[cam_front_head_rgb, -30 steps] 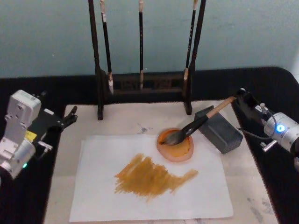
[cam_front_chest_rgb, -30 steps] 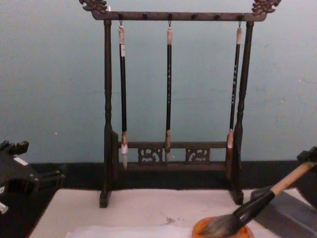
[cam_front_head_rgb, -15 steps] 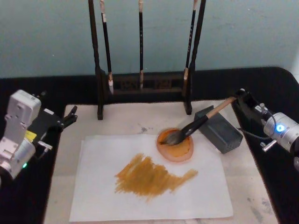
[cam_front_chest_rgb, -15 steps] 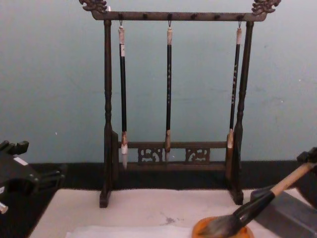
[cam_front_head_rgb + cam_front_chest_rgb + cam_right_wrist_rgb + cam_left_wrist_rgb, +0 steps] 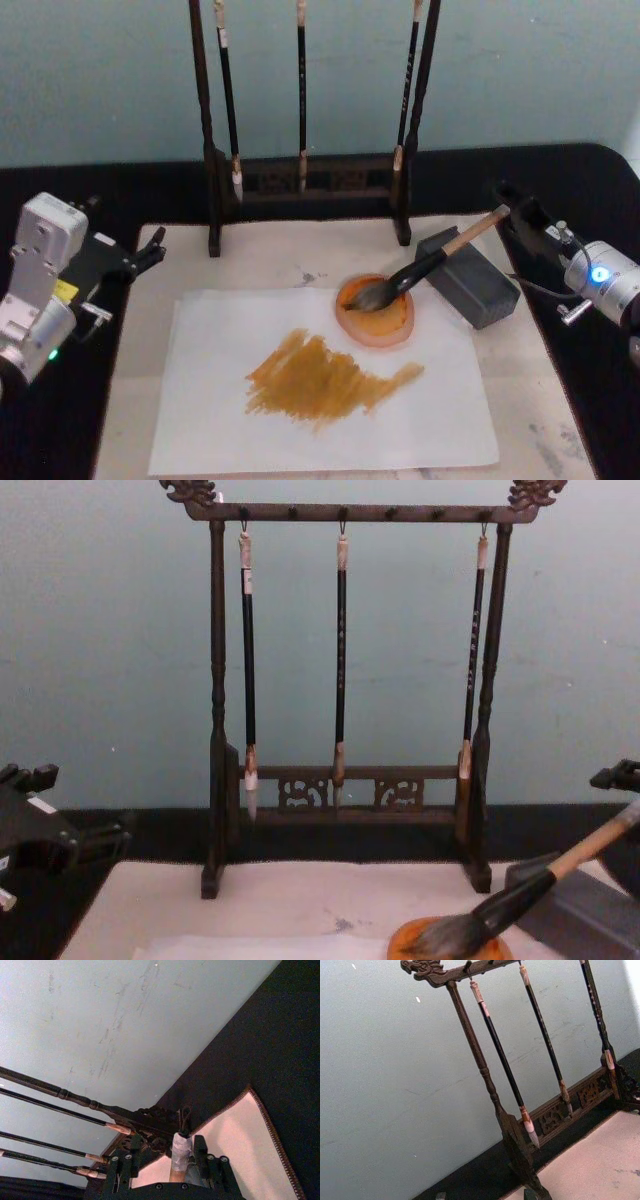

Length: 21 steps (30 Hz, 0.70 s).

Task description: Pick up the brush from the inkstone, write on the paper, then place the brush back to its original position.

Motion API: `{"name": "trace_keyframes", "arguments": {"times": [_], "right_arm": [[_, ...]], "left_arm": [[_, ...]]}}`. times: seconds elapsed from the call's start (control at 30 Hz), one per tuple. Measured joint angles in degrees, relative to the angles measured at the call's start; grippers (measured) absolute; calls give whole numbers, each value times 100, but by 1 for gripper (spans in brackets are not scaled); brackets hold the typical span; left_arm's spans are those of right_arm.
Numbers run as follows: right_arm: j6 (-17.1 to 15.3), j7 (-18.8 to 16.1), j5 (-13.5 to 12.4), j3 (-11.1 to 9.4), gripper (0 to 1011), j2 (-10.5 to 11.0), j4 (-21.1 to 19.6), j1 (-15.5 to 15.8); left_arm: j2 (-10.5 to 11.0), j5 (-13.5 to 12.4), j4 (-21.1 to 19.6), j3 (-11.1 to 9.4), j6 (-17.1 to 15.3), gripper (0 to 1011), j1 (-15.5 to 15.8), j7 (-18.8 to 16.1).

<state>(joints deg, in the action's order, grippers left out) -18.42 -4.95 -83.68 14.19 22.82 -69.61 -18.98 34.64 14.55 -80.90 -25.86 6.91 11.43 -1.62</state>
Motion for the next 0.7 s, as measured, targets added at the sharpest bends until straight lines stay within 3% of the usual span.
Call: {"name": "trace_keyframes", "arguments": {"times": [0.17,0.2,0.37,0.7], "right_arm": [[0,-2,1,-3,762,-1,-2,2],[0,-3,2,-4,843,0,-2,2],[0,-6,4,-4,959,0,-3,2],[0,-6,8,-4,1000,0,-3,2]], "left_arm": [[0,0,0,0,0,1010,0,0],[0,0,0,0,0,1010,0,0],[0,0,0,0,0,1010,0,0],[0,0,0,0,0,1010,0,0]]}}
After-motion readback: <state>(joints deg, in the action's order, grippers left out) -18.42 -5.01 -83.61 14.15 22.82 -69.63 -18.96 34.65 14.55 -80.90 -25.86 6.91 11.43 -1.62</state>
